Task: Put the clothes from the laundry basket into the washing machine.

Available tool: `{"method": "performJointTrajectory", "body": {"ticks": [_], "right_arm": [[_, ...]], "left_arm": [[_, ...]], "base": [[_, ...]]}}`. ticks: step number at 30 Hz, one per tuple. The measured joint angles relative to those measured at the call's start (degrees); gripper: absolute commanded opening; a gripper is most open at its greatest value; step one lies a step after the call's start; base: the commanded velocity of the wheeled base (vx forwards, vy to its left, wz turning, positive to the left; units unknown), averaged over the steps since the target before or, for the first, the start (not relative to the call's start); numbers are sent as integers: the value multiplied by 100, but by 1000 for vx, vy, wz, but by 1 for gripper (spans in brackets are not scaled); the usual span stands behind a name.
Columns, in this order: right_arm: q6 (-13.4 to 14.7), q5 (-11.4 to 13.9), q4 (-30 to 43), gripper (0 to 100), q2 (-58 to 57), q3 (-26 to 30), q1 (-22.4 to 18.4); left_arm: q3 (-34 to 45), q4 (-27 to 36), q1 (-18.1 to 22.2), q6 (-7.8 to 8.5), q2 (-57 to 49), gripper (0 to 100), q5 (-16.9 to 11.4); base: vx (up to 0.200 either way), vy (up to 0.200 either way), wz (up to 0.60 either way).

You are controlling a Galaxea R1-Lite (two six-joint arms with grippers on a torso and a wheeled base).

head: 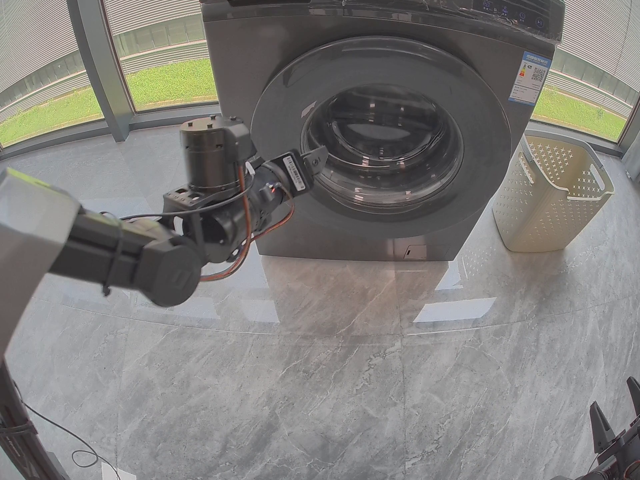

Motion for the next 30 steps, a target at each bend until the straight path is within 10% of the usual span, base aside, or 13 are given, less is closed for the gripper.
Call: {"method": "performJointTrajectory", "body": {"ticks": [10,17,30], "right_arm": [[-4,-2,-2,100,0,0,0],[-9,0,-2,100,0,0,0],[-20,0,0,100,0,0,0]], "left_arm": [[2817,-17,-276,412,-2039,100,-458],[4512,117,-258,1000,-3891,100,-613],[6574,1424,1396,2105,-7596,100,-1005]], "base": [[0,0,0],[0,0,0],[0,0,0]]}}
